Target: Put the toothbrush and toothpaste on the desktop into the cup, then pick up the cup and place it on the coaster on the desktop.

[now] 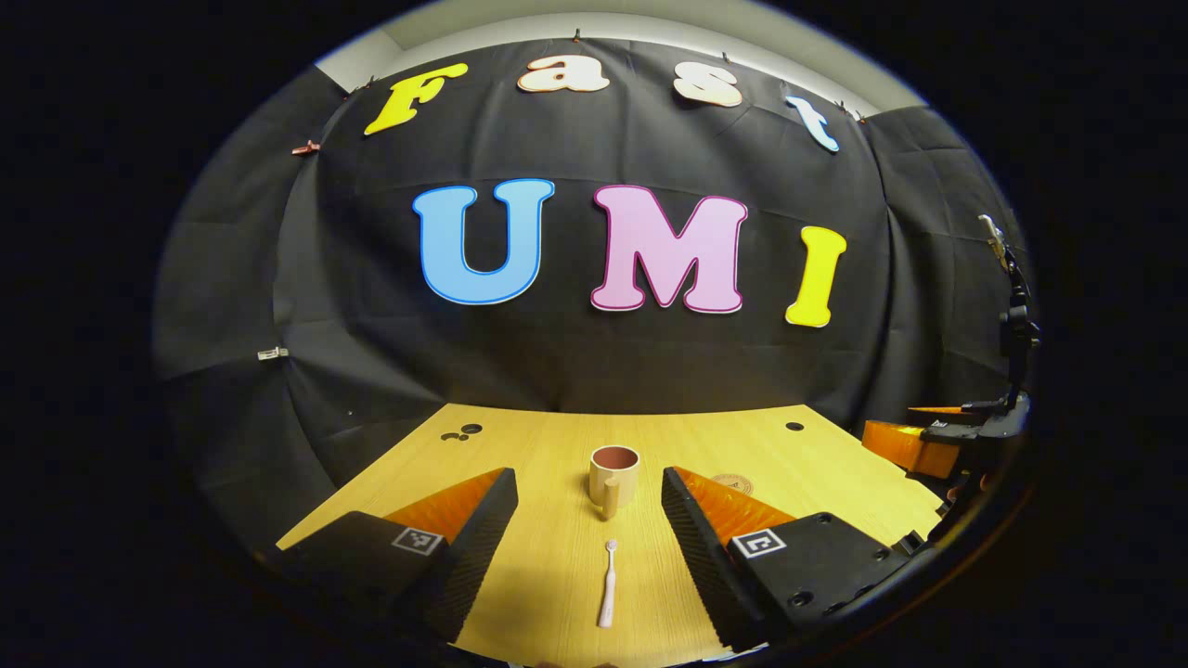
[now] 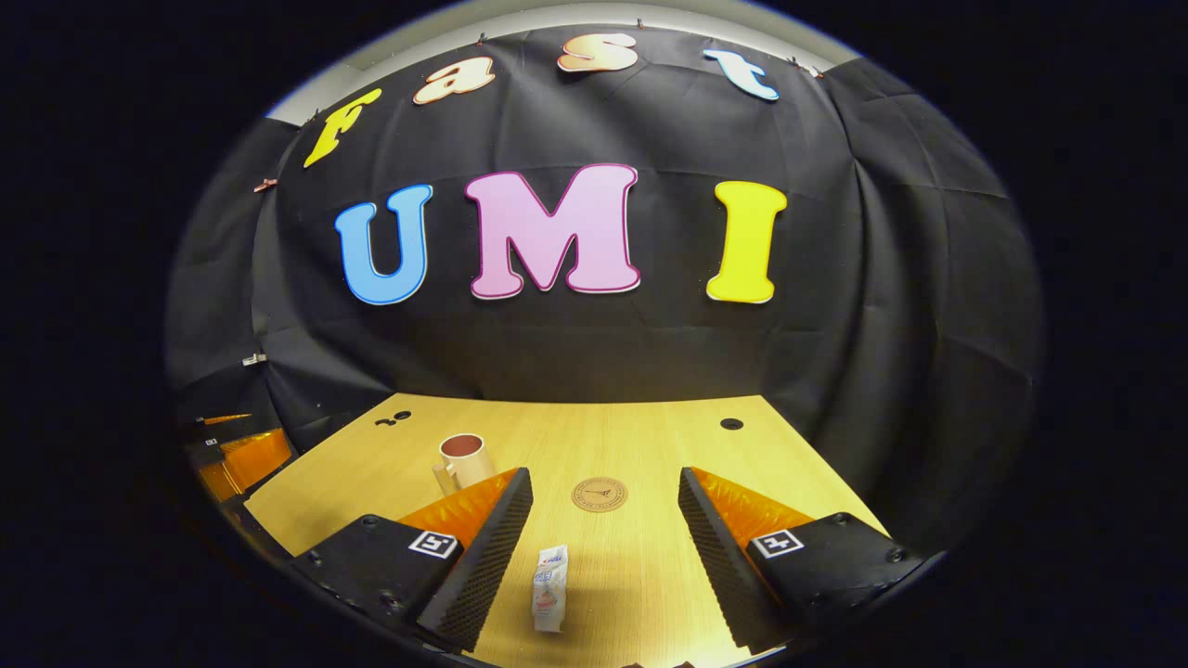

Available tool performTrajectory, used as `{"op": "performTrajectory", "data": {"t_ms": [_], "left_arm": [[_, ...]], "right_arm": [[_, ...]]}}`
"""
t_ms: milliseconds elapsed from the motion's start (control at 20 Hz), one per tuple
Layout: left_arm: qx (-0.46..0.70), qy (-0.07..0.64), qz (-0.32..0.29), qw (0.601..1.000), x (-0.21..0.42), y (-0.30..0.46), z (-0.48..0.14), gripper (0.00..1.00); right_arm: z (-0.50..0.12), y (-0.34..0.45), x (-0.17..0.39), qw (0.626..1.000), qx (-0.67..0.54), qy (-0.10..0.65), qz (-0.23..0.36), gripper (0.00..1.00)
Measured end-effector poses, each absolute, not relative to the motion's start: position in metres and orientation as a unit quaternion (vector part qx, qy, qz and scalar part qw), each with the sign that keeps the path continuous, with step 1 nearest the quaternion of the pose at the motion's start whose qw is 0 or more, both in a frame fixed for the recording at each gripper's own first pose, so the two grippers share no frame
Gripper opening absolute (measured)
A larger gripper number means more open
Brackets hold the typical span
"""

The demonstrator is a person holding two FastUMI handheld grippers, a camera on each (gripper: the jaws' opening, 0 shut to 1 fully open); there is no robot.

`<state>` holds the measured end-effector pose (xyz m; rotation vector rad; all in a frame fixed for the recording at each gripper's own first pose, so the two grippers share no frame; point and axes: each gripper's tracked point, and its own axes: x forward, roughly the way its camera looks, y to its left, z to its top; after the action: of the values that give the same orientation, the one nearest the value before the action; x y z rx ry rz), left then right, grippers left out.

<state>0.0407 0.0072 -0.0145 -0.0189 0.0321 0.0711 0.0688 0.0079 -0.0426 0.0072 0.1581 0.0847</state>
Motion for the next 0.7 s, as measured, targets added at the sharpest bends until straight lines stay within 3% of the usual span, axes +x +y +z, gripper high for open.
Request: {"op": "performTrajectory", "data": {"t_ms": [400,700], "left_arm": [[-0.007,0.035,0.066,0.997,0.042,0.022,-0.032,0.97],[-0.011,0.064,0.093,0.994,0.040,0.031,-0.052,0.97]], "right_arm": [[-0.095,0.041,0.104,0.984,-0.033,0.143,0.105,0.98],[-0.164,0.066,0.110,0.962,-0.054,0.230,0.139,0.98]]}}
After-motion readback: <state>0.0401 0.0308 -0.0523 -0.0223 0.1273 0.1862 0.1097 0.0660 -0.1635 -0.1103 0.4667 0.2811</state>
